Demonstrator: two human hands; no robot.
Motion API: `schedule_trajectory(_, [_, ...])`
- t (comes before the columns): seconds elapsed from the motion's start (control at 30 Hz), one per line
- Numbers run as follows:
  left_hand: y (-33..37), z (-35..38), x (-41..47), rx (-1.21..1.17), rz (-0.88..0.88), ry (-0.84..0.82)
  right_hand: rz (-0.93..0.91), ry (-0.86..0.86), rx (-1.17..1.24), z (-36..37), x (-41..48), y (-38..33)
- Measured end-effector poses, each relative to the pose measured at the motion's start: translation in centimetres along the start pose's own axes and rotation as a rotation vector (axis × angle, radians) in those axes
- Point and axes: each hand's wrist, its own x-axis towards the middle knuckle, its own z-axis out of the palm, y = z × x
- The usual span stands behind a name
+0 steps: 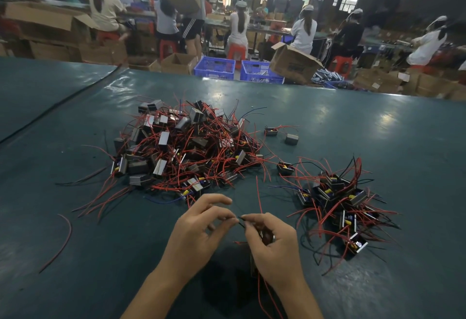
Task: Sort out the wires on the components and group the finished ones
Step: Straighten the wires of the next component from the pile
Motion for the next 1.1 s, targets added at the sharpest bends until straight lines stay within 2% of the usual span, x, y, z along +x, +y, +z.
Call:
schedule_trajectory(0.17, [0.3, 0.1, 0.3, -0.122, -0.009, 0.002, -0.013, -0.002, 0.019, 0.0, -0.1, -0.3])
schedule_trajectory(0.5, [1.0, -0.3, 0.4, -0.073, -0.039, 0.027, -0.037, -0.017, -0.012, 0.0, -0.1, -0.2])
schedule_trajectory(0.7, [1.5, 0.0, 0.3, -0.178, -0.302, 0.066, -0.050, -0.029, -0.031, 0.1, -0.2, -0.1])
schedule_trajectory(0.9, [1.7, 0.1, 0.6, -0.347, -0.564, 0.055, -0.144, -0.050, -0.213, -0.1, 0.1, -0.2])
schedule_trajectory(1.1, [1.0, -0.1, 0.7, -0.492, -0.743, 0.008, -0.115, -0.078, -0.118, 0.1, -0.1, 0.0])
